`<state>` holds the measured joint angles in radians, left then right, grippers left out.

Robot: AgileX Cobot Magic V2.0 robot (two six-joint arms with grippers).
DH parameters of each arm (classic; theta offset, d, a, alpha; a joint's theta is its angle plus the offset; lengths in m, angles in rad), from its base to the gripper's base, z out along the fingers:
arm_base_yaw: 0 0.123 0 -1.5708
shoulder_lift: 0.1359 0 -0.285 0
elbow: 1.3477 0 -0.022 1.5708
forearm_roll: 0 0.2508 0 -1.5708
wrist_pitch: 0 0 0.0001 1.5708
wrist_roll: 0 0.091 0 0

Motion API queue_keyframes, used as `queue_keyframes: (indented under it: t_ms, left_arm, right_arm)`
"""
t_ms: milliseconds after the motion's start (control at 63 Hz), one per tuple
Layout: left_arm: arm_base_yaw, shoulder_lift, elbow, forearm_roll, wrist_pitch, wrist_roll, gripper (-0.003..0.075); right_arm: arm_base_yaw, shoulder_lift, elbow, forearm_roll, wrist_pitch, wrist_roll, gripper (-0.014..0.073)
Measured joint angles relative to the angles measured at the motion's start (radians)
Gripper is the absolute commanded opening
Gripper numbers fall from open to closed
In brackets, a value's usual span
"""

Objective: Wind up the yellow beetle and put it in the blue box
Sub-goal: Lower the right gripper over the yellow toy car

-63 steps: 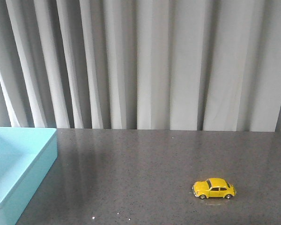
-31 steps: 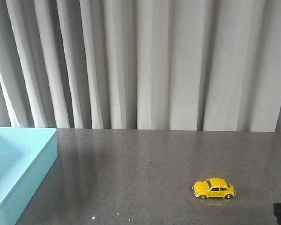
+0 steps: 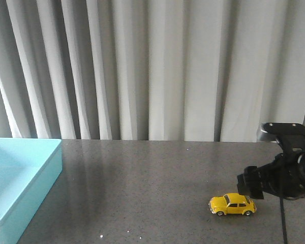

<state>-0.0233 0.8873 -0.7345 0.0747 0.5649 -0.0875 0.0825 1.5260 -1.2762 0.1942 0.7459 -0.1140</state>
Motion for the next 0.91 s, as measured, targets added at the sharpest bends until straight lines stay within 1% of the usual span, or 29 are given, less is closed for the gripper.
queue_keyframes:
  t_ms: [159, 334, 572, 794, 905]
  left_arm:
    - [0.000, 0.000, 0.000, 0.000, 0.007, 0.000, 0.0514]
    - [0.000, 0.000, 0.000, 0.000, 0.008, 0.000, 0.0514]
    - [0.000, 0.000, 0.000, 0.000, 0.008, 0.000, 0.0514]
    - [0.000, 0.000, 0.000, 0.000, 0.008, 0.000, 0.0514]
    - [0.000, 0.000, 0.000, 0.000, 0.008, 0.000, 0.0514]
  right_arm:
    - [-0.043, 0.196, -0.227, -0.002, 0.164, 0.057, 0.0564]
    - [-0.072, 0.364, -0.402, 0.005, 0.298, 0.037, 0.0564]
    - [-0.072, 0.474, -0.487, 0.028, 0.324, 0.009, 0.0564]
    - [-0.072, 0.531, -0.502, 0.076, 0.321, -0.040, 0.0564]
    - [-0.072, 0.551, -0.502, 0.079, 0.306, -0.046, 0.0564]
